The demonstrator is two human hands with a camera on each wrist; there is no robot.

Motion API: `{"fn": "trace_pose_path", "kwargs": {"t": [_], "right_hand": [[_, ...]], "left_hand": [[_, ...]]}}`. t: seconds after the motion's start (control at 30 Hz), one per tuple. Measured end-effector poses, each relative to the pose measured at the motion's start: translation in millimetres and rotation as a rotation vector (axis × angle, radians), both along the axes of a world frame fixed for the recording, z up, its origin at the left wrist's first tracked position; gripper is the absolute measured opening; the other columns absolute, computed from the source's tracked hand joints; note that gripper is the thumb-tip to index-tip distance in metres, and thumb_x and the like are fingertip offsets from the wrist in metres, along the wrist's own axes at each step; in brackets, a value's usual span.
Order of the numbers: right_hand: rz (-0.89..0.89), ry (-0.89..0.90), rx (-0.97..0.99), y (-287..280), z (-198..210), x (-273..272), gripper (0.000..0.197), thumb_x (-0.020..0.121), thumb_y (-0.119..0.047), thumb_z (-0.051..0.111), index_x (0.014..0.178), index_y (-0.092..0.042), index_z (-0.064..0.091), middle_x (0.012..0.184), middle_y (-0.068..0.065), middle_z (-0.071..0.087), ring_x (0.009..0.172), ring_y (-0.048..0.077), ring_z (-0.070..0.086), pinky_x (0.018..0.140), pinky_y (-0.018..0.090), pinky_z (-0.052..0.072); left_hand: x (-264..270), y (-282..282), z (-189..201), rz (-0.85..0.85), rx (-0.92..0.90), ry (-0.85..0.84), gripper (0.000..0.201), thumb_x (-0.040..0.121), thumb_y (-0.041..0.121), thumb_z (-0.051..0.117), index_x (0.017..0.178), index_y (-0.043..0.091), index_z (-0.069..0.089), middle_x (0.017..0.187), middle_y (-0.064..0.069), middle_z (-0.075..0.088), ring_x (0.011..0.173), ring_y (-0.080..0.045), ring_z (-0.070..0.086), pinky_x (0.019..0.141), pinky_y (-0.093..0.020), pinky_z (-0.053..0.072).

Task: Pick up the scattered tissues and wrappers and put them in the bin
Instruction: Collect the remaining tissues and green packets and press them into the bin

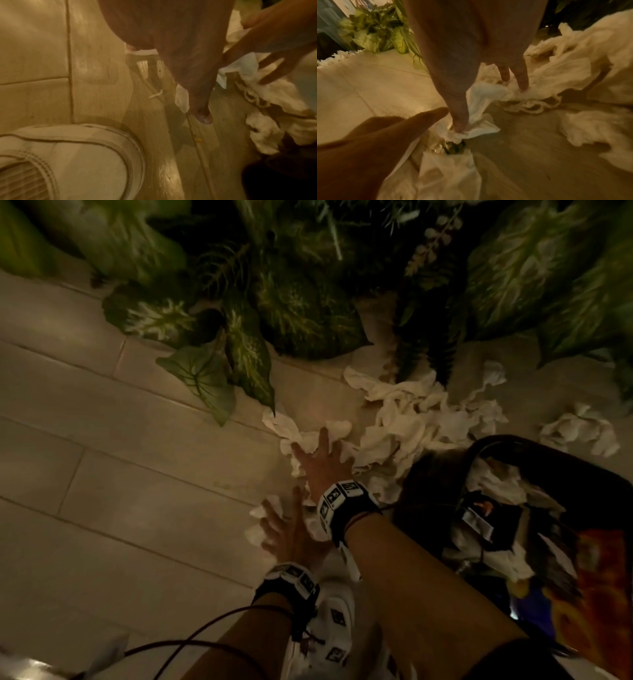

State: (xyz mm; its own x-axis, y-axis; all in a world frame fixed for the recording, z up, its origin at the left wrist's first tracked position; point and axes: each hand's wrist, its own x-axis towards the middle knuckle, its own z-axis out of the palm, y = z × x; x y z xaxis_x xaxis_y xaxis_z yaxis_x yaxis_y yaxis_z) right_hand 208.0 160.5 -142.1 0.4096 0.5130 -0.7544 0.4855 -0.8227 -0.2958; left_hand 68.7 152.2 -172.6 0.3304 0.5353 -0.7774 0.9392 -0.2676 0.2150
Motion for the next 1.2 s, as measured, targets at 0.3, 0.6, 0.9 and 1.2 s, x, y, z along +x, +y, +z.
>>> {"fn": "trace_pose_path", "kwargs": {"t": [0.3, 0.6, 0.9, 1.2], "right_hand": [[-0.234, -0.128, 0.177, -29.4, -5.5, -5.1, 0.049, 0.082, -0.015, 0.056, 0.129, -0.015, 0.043, 0.131, 0.012, 0.046, 0.121, 0.035, 0.042, 0.092, 0.045, 0.044], [-1.109, -0.328, 0.083, -66.6, -20.6, -29.9, 0.052, 0.078, -0.032, 0.059, 0.125, -0.014, 0.045, 0.139, 0.016, 0.040, 0.125, 0.039, 0.042, 0.096, 0.050, 0.042], [-1.040, -0.111, 0.139, -89.5, -38.6, -24.8, 0.062, 0.082, -0.019, 0.057, 0.138, -0.020, 0.031, 0.142, 0.019, 0.033, 0.127, 0.041, 0.039, 0.101, 0.046, 0.040], [-1.310, -0.277, 0.257, -82.6, -15.3, -43.4, 0.037, 0.073, -0.007, 0.060, 0.110, -0.005, 0.055, 0.118, 0.020, 0.054, 0.105, 0.037, 0.054, 0.082, 0.039, 0.043]], "left_hand": [[-2.7, 15.6, -20.9, -0.260, 0.130, -0.148, 0.050, 0.086, 0.010, 0.048, 0.134, 0.021, 0.039, 0.140, -0.022, 0.033, 0.122, -0.044, 0.037, 0.099, -0.051, 0.032], [45.6, 62.8, 1.7, -0.178, 0.198, -0.661, 0.025, 0.076, 0.023, 0.053, 0.098, 0.012, 0.045, 0.100, -0.011, 0.040, 0.077, -0.026, 0.042, 0.069, -0.040, 0.041], [106.9, 55.3, -14.1, -0.907, 0.194, -0.170, 0.117, 0.060, 0.057, 0.075, 0.144, 0.043, -0.005, 0.136, -0.018, 0.028, 0.115, -0.038, 0.039, 0.089, -0.053, 0.040], [59.7, 73.5, -15.6, -0.512, 0.023, -0.406, 0.039, 0.087, 0.017, 0.053, 0.124, 0.005, 0.046, 0.120, -0.021, 0.044, 0.101, -0.043, 0.052, 0.083, -0.047, 0.050]]}}
